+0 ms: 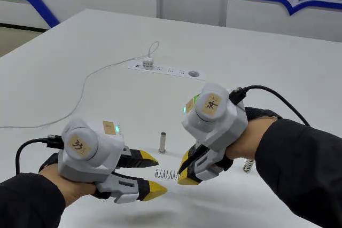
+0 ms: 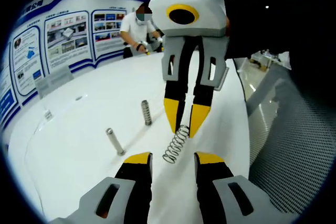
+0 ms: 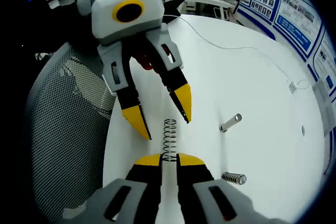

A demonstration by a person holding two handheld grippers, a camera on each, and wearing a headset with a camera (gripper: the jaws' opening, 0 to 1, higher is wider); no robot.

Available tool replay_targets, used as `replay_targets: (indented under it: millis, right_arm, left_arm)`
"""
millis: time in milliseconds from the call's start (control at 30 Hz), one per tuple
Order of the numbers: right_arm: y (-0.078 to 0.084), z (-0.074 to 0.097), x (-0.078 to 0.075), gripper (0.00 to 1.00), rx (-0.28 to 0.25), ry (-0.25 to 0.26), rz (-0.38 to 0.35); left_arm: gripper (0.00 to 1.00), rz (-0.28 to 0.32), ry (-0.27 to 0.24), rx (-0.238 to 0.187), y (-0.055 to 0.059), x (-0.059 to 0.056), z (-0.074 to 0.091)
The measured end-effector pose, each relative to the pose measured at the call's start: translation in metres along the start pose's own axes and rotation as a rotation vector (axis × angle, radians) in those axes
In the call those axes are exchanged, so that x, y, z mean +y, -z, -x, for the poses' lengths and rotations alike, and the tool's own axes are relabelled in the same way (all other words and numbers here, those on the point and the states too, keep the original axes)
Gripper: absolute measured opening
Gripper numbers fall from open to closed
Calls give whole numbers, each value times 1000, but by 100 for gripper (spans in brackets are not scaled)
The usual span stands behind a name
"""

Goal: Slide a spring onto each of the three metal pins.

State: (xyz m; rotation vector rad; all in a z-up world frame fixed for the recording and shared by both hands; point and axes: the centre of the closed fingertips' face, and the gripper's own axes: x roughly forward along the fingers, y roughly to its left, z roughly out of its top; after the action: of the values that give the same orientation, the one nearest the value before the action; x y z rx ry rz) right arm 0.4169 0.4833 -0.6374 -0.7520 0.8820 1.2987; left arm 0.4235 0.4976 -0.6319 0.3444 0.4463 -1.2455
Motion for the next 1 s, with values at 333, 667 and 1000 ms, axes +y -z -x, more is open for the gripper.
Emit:
replay_targets:
  millis: [333, 667, 1000]
  right_arm:
    - [-2, 4, 4, 11, 4, -13, 18]
    - [-9, 14, 4, 11, -13, -4, 21]
    - [-29, 27, 5, 11, -65, 17, 50]
  left_arm:
    - [19, -30, 23, -23, -5, -5, -1]
    - [13, -44, 16, -40, -8, -3, 1]
    - [12, -35, 16, -42, -8, -2, 1]
